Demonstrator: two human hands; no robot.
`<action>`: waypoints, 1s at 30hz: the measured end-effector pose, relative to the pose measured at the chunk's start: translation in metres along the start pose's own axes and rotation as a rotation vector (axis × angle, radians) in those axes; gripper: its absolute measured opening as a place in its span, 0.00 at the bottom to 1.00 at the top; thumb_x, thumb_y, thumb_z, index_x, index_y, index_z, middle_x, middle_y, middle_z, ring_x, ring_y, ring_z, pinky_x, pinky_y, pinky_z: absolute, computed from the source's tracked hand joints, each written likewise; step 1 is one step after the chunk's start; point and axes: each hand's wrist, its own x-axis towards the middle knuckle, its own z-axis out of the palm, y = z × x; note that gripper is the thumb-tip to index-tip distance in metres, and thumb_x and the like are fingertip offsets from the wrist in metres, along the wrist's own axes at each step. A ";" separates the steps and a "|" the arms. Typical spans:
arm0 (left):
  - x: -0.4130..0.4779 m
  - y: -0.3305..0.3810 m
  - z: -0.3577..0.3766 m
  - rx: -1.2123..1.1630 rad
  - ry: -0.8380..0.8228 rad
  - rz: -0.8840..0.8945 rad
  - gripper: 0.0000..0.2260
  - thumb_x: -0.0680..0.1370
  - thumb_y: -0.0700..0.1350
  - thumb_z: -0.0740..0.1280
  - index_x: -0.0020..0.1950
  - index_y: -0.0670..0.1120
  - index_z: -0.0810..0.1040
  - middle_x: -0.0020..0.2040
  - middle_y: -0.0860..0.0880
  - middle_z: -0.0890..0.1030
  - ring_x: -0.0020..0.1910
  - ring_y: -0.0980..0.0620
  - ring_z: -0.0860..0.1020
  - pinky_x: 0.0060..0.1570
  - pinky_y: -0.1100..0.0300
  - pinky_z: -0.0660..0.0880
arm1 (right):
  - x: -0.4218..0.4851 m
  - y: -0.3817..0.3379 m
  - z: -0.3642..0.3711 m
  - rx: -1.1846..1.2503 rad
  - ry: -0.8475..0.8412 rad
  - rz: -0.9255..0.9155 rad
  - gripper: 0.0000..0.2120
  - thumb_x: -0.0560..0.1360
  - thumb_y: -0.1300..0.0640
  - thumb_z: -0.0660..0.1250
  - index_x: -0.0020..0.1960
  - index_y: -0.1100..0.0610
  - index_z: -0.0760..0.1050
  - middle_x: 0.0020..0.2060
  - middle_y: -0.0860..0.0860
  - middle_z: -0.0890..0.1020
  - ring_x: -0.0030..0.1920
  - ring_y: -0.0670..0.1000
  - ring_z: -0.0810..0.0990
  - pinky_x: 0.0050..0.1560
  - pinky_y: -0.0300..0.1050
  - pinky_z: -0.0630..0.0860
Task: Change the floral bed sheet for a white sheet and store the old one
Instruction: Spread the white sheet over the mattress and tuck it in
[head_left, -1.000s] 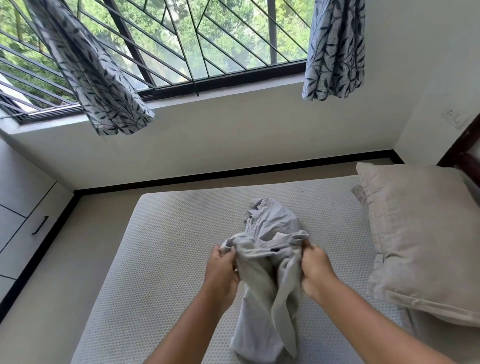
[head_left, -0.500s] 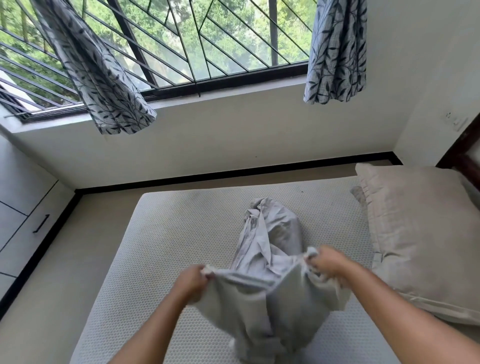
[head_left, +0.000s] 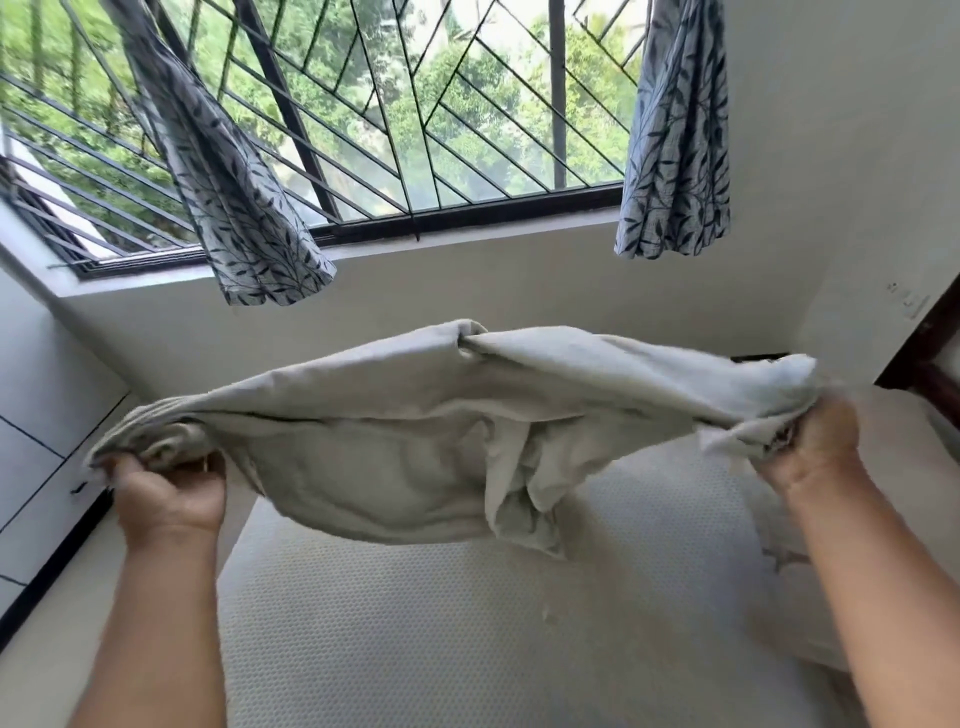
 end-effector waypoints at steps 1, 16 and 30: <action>-0.008 -0.005 0.002 0.048 0.029 -0.040 0.20 0.83 0.58 0.55 0.44 0.53 0.83 0.42 0.54 0.83 0.45 0.54 0.81 0.54 0.58 0.76 | -0.005 0.015 -0.003 -0.193 0.030 0.072 0.18 0.82 0.52 0.54 0.44 0.56 0.80 0.39 0.56 0.82 0.33 0.54 0.83 0.28 0.45 0.79; -0.175 -0.116 -0.013 0.440 -0.462 -1.075 0.32 0.75 0.66 0.64 0.65 0.42 0.81 0.63 0.37 0.80 0.62 0.40 0.80 0.61 0.46 0.77 | -0.080 0.242 0.035 -0.628 -0.030 0.855 0.32 0.79 0.33 0.63 0.61 0.62 0.81 0.58 0.62 0.84 0.59 0.62 0.82 0.65 0.61 0.77; -0.099 -0.118 -0.155 0.921 -0.349 -1.205 0.44 0.66 0.79 0.59 0.55 0.40 0.82 0.51 0.40 0.81 0.49 0.44 0.79 0.49 0.50 0.79 | -0.112 0.302 0.108 -0.499 -0.048 0.904 0.22 0.78 0.63 0.51 0.55 0.71 0.82 0.50 0.66 0.84 0.47 0.63 0.85 0.53 0.55 0.80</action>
